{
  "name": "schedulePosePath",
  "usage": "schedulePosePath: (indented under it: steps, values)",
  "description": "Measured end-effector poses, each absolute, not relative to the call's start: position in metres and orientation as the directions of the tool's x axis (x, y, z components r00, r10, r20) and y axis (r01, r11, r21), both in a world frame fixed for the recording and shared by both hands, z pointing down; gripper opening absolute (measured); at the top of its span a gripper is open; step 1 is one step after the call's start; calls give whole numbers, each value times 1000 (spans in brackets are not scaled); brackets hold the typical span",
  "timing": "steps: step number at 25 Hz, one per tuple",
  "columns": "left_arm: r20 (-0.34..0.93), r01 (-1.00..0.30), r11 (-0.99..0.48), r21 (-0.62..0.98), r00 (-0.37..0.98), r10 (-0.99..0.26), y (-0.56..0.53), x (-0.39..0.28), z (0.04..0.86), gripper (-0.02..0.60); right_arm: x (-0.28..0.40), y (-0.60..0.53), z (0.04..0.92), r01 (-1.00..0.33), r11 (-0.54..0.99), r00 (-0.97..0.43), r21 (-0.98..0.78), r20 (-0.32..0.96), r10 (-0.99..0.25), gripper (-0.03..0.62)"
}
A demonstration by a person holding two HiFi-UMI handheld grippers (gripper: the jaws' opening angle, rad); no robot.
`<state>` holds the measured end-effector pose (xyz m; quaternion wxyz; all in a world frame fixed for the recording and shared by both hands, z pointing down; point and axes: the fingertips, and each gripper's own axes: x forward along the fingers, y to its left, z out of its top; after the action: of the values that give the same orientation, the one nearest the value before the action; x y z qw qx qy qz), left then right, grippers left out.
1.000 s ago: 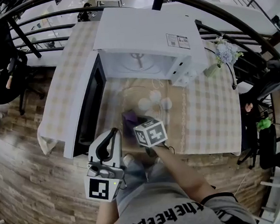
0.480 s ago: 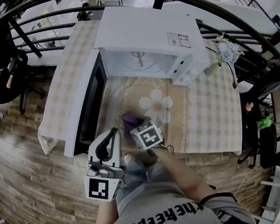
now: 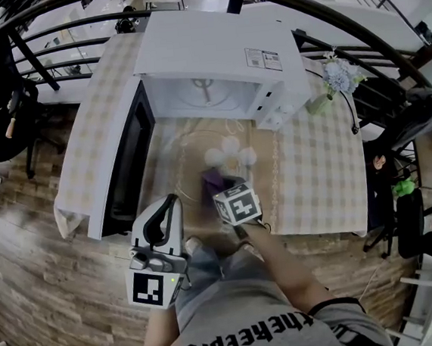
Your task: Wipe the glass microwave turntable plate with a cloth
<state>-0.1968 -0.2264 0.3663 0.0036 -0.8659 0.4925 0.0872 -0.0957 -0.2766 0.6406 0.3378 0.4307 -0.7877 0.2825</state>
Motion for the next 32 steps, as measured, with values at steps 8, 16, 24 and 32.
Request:
schedulePosePath:
  steps: [8, 16, 24, 32]
  values:
    - [-88, -859, -506, 77, 500, -862, -217, -183, 377, 14, -54, -276, 640, -891, 438, -354, -119, 787, -506, 107]
    - [-110, -871, -486, 67, 478, -871, -213, -168, 366, 14, -23, -275, 643, -902, 407, -353, -141, 786, -508, 110]
    - [-113, -901, -429, 55, 422, -900, -205, -165, 354, 14, -28, -276, 608, -860, 476, -464, -186, 672, -577, 110]
    - [-116, -930, -364, 46, 357, -927, -202, -160, 341, 14, -13, -263, 553, -822, 568, -480, -36, 580, -658, 112]
